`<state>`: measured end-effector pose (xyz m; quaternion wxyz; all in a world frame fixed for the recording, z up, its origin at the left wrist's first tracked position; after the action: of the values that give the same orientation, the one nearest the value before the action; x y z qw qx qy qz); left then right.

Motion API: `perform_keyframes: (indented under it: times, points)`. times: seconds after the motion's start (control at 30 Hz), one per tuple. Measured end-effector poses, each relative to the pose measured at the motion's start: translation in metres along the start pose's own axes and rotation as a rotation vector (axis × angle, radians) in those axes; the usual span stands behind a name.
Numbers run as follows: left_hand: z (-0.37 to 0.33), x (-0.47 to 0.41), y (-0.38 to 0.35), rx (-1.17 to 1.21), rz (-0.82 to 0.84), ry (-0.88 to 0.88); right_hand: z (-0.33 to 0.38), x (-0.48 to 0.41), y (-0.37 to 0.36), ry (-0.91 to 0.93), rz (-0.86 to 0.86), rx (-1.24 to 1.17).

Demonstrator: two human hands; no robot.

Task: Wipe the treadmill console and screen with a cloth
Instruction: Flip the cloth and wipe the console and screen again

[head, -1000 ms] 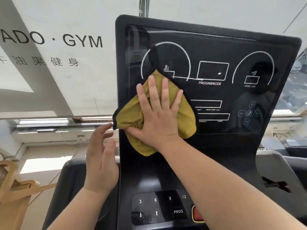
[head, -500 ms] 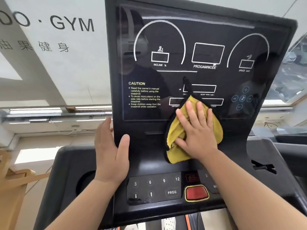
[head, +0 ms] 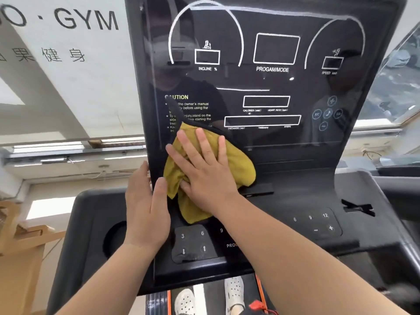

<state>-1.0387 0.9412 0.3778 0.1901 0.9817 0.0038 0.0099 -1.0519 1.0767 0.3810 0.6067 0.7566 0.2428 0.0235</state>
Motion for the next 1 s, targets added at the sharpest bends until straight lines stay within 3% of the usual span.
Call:
perform_keyframes:
  times: [0.2,0.43,0.53,0.77,1.0]
  points:
    - [0.004,0.004,-0.014,-0.104,-0.021,0.039,-0.05,0.038,-0.001,0.039,-0.036,0.049]
    - [0.022,0.01,-0.013,-0.128,0.089,0.065,-0.153,0.119,-0.011,-0.296,0.101,0.02]
    - [0.025,0.008,-0.011,-0.095,0.115,0.102,-0.125,0.099,-0.011,-0.315,0.106,0.001]
    - [0.025,0.005,-0.008,-0.177,0.121,0.056,0.004,0.012,-0.007,-0.068,0.091,-0.039]
    - [0.008,0.025,-0.026,-0.376,-0.037,-0.013,-0.013,0.029,-0.008,0.013,0.069,-0.028]
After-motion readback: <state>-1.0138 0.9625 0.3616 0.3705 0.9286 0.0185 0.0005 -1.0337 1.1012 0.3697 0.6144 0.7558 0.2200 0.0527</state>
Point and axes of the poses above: each hand's wrist, its own x-axis away from the middle knuckle, its own y-axis out of the back of the hand, z = x × y, the point moved 10 cm from there along -x, towards the middle knuckle, and after that the axes turned 11 degrees about y, right-handed, at the moved point
